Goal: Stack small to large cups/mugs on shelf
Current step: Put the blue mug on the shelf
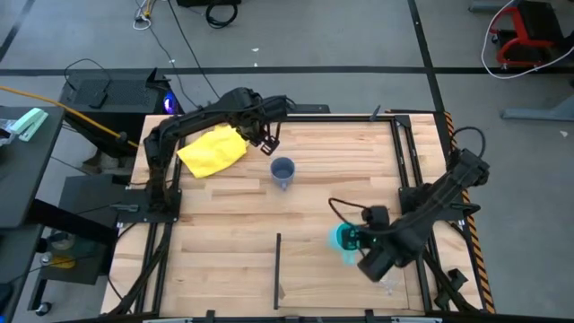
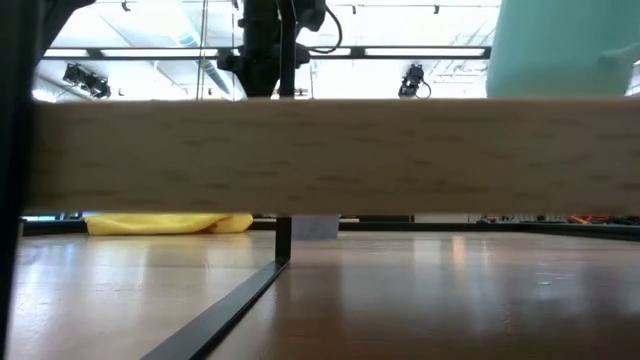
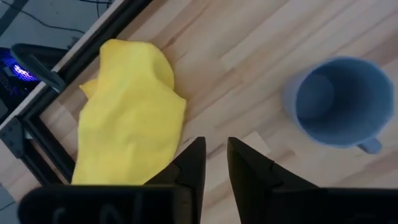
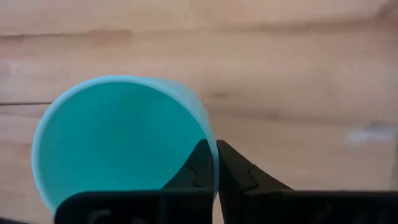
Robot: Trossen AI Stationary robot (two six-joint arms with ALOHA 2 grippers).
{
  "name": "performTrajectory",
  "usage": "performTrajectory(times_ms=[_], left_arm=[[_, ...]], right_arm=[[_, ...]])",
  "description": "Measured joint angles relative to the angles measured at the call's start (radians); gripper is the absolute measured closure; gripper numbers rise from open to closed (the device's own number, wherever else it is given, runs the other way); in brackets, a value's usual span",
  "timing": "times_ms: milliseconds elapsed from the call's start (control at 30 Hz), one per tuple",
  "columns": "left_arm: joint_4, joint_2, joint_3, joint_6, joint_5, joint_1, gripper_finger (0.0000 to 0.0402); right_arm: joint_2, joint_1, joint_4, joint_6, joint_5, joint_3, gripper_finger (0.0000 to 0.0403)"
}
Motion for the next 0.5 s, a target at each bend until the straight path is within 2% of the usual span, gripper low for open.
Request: performTrajectory(times_ms=[67,267,400,500], left_arm=[[-0.001,0.000,0.000,0.024,0.002,0.010,0.0330],[0.002,0.000,0.000,0.077,0.008,0.037,0.0334],[0.001,0.000,0.000,0.097,0.011,0.047,0.0330],[0.002,0.000,0.000,0.102,0.012,0.046,0.0329]], right_arm=[[0.029,0.015,0.068,0.052,-0.008,0.000,0.0398],[0.109,0.013,0.280,0.057,-0.066,0.001,0.0398],[0.158,0.035,0.211,0.071,-0.164,0.042,0.0398],[0.174,0.061,0.082,0.076,-0.178,0.099,0.0398]])
